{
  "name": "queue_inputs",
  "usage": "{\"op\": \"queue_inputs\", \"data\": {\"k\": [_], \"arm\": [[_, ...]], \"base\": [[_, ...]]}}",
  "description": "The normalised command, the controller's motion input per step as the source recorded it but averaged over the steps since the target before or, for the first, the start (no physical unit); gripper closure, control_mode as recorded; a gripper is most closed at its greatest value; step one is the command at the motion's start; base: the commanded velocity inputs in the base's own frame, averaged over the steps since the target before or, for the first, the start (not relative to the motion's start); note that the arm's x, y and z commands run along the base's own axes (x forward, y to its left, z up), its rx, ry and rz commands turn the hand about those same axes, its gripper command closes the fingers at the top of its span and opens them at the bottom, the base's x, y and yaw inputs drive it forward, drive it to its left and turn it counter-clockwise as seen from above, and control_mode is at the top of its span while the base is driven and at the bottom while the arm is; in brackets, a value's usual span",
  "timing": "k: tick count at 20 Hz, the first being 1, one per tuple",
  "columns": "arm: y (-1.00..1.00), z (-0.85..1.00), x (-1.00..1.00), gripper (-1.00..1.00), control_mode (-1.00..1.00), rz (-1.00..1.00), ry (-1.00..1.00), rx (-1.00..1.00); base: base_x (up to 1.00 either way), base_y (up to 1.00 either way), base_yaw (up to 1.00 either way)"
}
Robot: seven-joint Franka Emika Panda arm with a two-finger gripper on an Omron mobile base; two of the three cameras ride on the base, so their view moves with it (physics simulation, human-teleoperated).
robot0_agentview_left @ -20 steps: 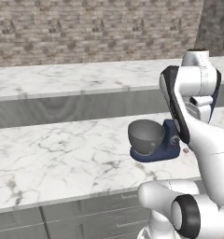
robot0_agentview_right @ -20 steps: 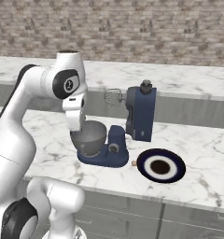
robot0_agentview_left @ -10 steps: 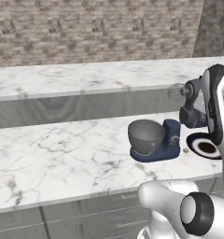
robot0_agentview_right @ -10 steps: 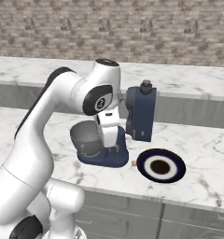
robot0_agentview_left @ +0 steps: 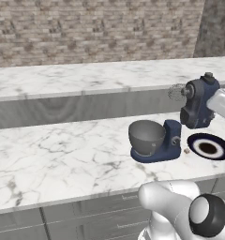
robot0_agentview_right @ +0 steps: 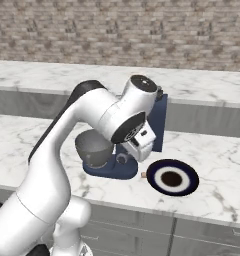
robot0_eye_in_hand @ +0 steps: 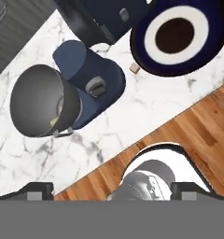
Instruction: Add butter and sugar cubes to the stand mixer bowl and then turn on the stand mixer to begin making frosting.
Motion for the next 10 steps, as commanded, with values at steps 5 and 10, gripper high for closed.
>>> {"op": "queue_inputs", "data": {"k": [5, 10], "arm": [[0.00, -0.30, -0.08, -1.00, -1.00, 0.50, -0.60, 0.00], [-0.11, -0.38, 0.00, -1.00, -1.00, 0.44, -0.50, -0.01]], "base": [[0.00, 0.00, 0.00], [0.00, 0.00, 0.00]]}}
